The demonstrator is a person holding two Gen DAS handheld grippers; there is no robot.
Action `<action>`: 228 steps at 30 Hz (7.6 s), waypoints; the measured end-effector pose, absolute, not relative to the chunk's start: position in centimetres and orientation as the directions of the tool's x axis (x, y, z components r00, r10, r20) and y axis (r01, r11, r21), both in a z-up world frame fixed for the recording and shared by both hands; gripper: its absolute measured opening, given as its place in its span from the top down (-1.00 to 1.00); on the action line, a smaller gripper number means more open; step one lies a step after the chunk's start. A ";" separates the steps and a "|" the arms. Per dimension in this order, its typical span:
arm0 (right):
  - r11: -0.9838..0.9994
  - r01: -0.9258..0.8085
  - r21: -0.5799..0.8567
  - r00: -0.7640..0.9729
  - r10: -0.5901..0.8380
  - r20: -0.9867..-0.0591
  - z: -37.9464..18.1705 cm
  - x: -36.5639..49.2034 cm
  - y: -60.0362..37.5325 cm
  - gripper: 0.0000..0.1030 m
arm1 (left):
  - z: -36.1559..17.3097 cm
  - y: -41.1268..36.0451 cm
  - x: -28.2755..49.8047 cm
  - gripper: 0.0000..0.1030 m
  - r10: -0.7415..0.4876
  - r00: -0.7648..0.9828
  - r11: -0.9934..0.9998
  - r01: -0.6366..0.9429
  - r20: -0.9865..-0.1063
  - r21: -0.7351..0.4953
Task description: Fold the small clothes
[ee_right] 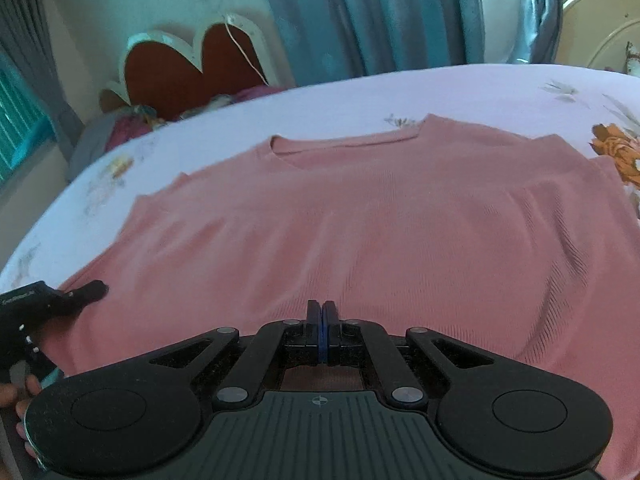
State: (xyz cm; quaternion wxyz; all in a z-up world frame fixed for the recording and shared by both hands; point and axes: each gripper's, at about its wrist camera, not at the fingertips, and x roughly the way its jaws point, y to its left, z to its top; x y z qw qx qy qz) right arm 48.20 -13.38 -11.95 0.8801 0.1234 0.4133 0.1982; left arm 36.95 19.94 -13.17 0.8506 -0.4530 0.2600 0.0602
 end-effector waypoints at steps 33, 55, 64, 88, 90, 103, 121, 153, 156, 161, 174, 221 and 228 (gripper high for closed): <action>0.854 -0.019 0.519 0.729 0.367 -0.577 -10.7 45.7 -27.5 1.00 | -4.9 1.0 44.0 0.79 -0.461 0.806 0.731 0.108 -0.371 -0.674; 0.750 -0.130 0.648 0.619 0.572 -0.538 -11.3 45.8 -36.4 -0.01 | -9.3 -1.7 45.5 0.45 -0.315 0.706 0.889 -0.015 -0.634 -0.458; 0.689 -0.188 0.700 0.501 0.680 -0.535 -12.0 49.5 -33.1 -0.01 | -11.0 -0.4 46.4 0.47 -0.363 0.654 0.881 0.011 -0.663 -0.472; 0.881 -0.174 0.439 0.552 0.456 -0.697 -12.8 49.8 -34.2 0.84 | -12.1 -3.1 50.2 0.36 -0.415 0.591 0.907 0.207 -0.692 -0.366; 0.870 -0.155 0.469 0.555 0.469 -0.687 -12.7 49.9 -34.8 0.83 | -11.8 -3.1 50.3 0.35 -0.411 0.581 0.910 0.224 -0.702 -0.348; 0.871 -0.081 0.485 0.582 0.436 -0.686 -11.6 51.5 -35.9 0.78 | -10.8 -4.3 50.7 0.36 -0.400 0.578 0.916 0.263 -0.711 -0.302; 0.922 -0.167 0.349 0.558 0.380 -0.738 -9.7 43.3 -35.5 0.83 | -10.7 -5.9 44.3 0.35 -0.376 0.591 0.922 0.319 -0.714 -0.221; 0.917 -0.295 0.268 0.631 0.398 -0.667 -7.5 49.7 -35.7 0.56 | -8.8 -4.8 49.4 0.06 -0.423 0.683 0.906 0.314 -0.596 -0.283; 0.893 -0.369 0.257 0.595 0.440 -0.673 -8.3 48.1 -34.6 0.57 | -9.7 -6.4 47.8 0.08 -0.417 0.670 0.907 0.346 -0.614 -0.238; 0.940 -0.236 0.245 0.570 0.338 -0.749 -12.5 51.1 -34.3 0.56 | -11.8 -9.4 49.8 -0.01 -0.346 0.636 0.924 0.360 -0.690 -0.132; 0.886 -0.404 0.229 0.602 0.446 -0.662 -6.5 41.3 -34.7 0.57 | -9.9 -5.7 41.4 -0.01 -0.372 0.677 0.927 0.310 -0.635 -0.212; 0.553 0.028 0.833 0.333 0.780 -0.529 -15.1 54.0 -42.5 0.05 | -13.7 -2.8 52.0 -0.26 -0.484 0.457 0.857 0.079 -0.746 -0.509; 0.606 0.012 0.795 0.346 0.744 -0.572 -15.3 54.7 -40.5 0.54 | -13.5 -3.9 52.7 -0.11 -0.447 0.463 0.883 0.093 -0.766 -0.460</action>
